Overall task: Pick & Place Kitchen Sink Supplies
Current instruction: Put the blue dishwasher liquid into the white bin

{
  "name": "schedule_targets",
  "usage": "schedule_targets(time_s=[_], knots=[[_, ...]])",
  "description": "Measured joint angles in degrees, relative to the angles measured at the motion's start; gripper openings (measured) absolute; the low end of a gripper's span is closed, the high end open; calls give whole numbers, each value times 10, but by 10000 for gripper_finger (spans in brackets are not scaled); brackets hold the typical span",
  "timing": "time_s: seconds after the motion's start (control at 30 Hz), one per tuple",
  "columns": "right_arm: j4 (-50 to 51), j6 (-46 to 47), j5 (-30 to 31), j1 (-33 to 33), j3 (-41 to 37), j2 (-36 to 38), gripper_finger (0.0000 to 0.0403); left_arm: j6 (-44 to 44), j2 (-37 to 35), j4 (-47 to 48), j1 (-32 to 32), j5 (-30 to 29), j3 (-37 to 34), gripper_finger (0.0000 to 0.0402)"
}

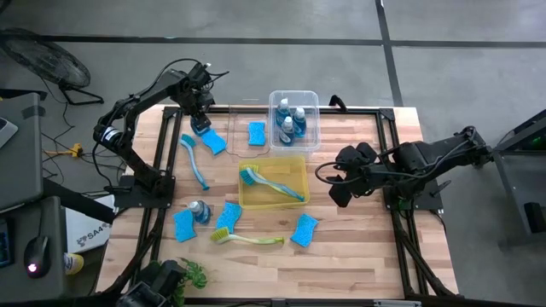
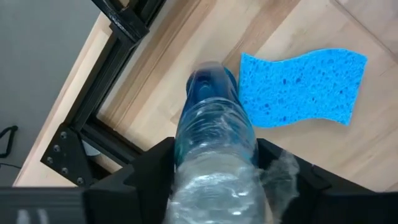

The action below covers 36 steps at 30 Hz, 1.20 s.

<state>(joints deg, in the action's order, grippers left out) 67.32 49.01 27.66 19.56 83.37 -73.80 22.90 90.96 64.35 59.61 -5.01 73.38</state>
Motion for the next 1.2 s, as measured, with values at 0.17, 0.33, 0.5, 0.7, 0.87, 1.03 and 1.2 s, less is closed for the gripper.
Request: schedule_targets(time_s=[0.17,0.33,0.5,0.7,0.87,1.03,1.2], knots=[[-8,0,0,0,0,0,200,-17,0,1,0,2,0,185],[-13,0,0,0,0,0,200,-36,0,2,0,-3,0,177],[-13,4,0,0,0,0,200,-47,0,6,0,-9,1,175],[-13,4,-1,0,0,0,200,-54,0,21,0,-22,1,173],[-13,5,-7,0,0,0,200,-54,1,33,0,-26,1,173],[-13,5,-11,0,0,0,200,-57,0,37,0,-26,1,173],[-13,5,-11,0,0,0,200,-65,0,37,0,-27,14,173]])
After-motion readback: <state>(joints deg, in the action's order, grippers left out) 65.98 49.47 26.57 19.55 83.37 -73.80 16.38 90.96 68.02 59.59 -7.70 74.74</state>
